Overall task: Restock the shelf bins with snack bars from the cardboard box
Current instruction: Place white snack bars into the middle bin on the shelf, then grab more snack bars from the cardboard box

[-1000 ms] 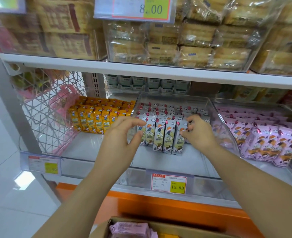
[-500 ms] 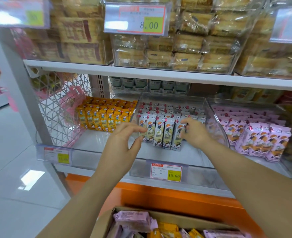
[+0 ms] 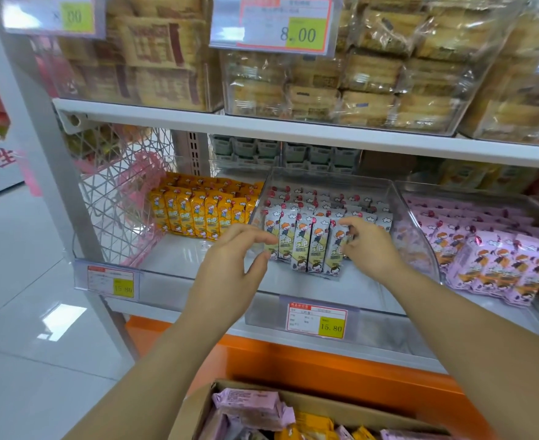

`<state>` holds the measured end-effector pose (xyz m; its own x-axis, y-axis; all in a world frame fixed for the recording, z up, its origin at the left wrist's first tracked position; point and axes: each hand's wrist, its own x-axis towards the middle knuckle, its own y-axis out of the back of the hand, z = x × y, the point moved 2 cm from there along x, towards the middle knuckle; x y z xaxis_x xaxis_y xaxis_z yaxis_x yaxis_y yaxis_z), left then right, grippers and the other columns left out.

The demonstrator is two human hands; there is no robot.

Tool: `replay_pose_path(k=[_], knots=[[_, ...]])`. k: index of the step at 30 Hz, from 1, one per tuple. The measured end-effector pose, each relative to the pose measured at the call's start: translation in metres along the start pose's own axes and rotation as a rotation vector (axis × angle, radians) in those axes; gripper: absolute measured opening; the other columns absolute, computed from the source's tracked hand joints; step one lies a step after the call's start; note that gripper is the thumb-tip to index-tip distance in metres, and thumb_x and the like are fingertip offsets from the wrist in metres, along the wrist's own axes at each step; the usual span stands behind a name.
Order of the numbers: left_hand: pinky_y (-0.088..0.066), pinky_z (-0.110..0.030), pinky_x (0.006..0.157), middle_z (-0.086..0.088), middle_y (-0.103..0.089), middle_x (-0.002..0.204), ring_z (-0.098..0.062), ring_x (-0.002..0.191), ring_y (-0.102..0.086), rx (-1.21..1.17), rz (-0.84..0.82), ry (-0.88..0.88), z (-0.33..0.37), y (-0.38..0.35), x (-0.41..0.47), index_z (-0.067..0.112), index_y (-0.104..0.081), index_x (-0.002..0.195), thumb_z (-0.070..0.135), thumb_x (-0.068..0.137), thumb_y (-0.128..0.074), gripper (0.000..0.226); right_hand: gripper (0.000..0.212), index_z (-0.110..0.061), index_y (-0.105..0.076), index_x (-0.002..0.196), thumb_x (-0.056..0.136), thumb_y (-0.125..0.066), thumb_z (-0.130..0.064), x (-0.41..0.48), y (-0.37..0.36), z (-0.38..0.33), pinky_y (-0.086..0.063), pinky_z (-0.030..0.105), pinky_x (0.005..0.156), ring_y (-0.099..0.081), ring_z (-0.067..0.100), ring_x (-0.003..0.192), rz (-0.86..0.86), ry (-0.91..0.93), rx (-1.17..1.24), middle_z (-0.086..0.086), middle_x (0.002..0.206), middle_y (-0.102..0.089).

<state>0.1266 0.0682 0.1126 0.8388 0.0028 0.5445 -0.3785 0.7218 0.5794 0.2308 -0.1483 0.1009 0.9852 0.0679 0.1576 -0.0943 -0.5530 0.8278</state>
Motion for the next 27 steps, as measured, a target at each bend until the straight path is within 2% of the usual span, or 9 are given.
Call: replay_pose_path(k=[2, 5, 10, 14, 17, 19, 21, 24, 27], knots=[[-0.032, -0.001, 0.090, 0.009, -0.057, 0.105, -0.003, 0.100, -0.053, 0.023, 0.034, -0.051, 0.001, -0.003, -0.003, 0.017, -0.068, 0.101, 0.003, 0.088, -0.060, 0.020, 0.050, -0.016, -0.049, 0.136, 0.089, -0.061, -0.003, -0.001, 0.003, 0.001, -0.050, 0.033, 0.080, -0.064, 0.030, 0.087, 0.005, -0.012, 0.021, 0.016, 0.113, -0.064], [-0.036, -0.007, 0.089, 0.014, -0.054, 0.102, -0.003, 0.099, -0.053, 0.035, 0.081, -0.129, 0.008, -0.007, -0.015, 0.018, -0.068, 0.098, 0.013, 0.088, -0.052, 0.019, 0.054, -0.014, -0.046, 0.138, 0.088, -0.062, -0.004, -0.002, 0.006, -0.001, -0.047, 0.029, 0.078, -0.060, 0.023, 0.079, -0.014, -0.006, 0.032, 0.015, 0.125, -0.059], [-0.037, -0.005, 0.084, 0.020, -0.052, 0.099, 0.005, 0.095, -0.053, -0.027, 0.078, -0.116, 0.018, -0.015, -0.047, 0.024, -0.065, 0.096, 0.025, 0.089, -0.044, 0.022, 0.047, -0.014, -0.052, 0.132, 0.088, -0.062, -0.004, -0.029, 0.021, -0.012, -0.049, 0.033, 0.084, -0.057, 0.019, 0.087, 0.053, 0.092, 0.110, 0.010, 0.113, -0.061], [-0.039, -0.006, 0.078, 0.011, -0.058, 0.099, 0.005, 0.095, -0.055, -0.113, 0.051, -0.042, 0.029, -0.036, -0.080, 0.024, -0.067, 0.095, 0.022, 0.089, -0.047, 0.021, 0.026, -0.015, -0.065, 0.109, 0.086, -0.063, -0.004, -0.101, 0.023, -0.017, -0.045, 0.016, 0.072, -0.054, 0.003, 0.079, 0.257, 0.341, 0.232, -0.007, 0.096, -0.059], [-0.040, -0.009, 0.081, 0.007, -0.060, 0.099, 0.001, 0.093, -0.055, -0.134, -0.017, 0.045, 0.030, -0.059, -0.110, 0.019, -0.068, 0.096, 0.012, 0.088, -0.052, 0.019, 0.019, -0.016, -0.068, 0.099, 0.083, -0.062, -0.008, -0.159, -0.002, -0.002, -0.038, 0.002, 0.068, -0.050, -0.013, 0.075, 0.245, 0.450, 0.255, -0.016, 0.085, -0.054], [-0.042, -0.013, 0.081, 0.006, -0.059, 0.099, 0.000, 0.091, -0.054, -0.115, -0.081, 0.127, 0.023, -0.073, -0.138, 0.017, -0.068, 0.097, 0.006, 0.088, -0.054, 0.020, 0.019, -0.019, -0.068, 0.097, 0.081, -0.062, -0.010, -0.187, -0.025, 0.023, -0.034, -0.001, 0.069, -0.048, -0.018, 0.072, 0.140, 0.404, 0.243, -0.020, 0.081, -0.052], [-0.044, -0.016, 0.079, 0.004, -0.059, 0.104, -0.001, 0.089, -0.054, -0.091, -0.193, 0.251, 0.011, -0.083, -0.165, 0.018, -0.067, 0.101, 0.003, 0.091, -0.055, 0.021, 0.024, -0.023, -0.066, 0.103, 0.083, -0.065, -0.011, -0.205, -0.045, 0.053, -0.035, 0.003, 0.070, -0.050, -0.014, 0.071, -0.059, 0.297, 0.198, -0.018, 0.084, -0.055], [-0.042, -0.013, 0.079, 0.002, -0.059, 0.117, -0.007, 0.099, -0.056, -0.052, -0.397, 0.448, -0.005, -0.092, -0.198, 0.018, -0.063, 0.112, 0.011, 0.096, -0.053, 0.020, 0.034, -0.027, -0.058, 0.121, 0.088, -0.065, -0.019, -0.224, -0.066, 0.094, -0.046, 0.022, 0.079, -0.056, 0.000, 0.085, -0.474, 0.115, 0.057, -0.009, 0.106, -0.061], [-0.043, -0.022, 0.089, 0.002, -0.056, 0.128, -0.012, 0.102, -0.055, -0.064, -0.533, 0.575, -0.010, -0.094, -0.221, 0.016, -0.058, 0.121, 0.012, 0.098, -0.051, 0.025, 0.048, -0.027, -0.049, 0.133, 0.088, -0.066, -0.024, -0.235, -0.078, 0.107, -0.050, 0.032, 0.088, -0.058, 0.013, 0.102, -0.740, 0.046, -0.001, -0.004, 0.127, -0.055]])
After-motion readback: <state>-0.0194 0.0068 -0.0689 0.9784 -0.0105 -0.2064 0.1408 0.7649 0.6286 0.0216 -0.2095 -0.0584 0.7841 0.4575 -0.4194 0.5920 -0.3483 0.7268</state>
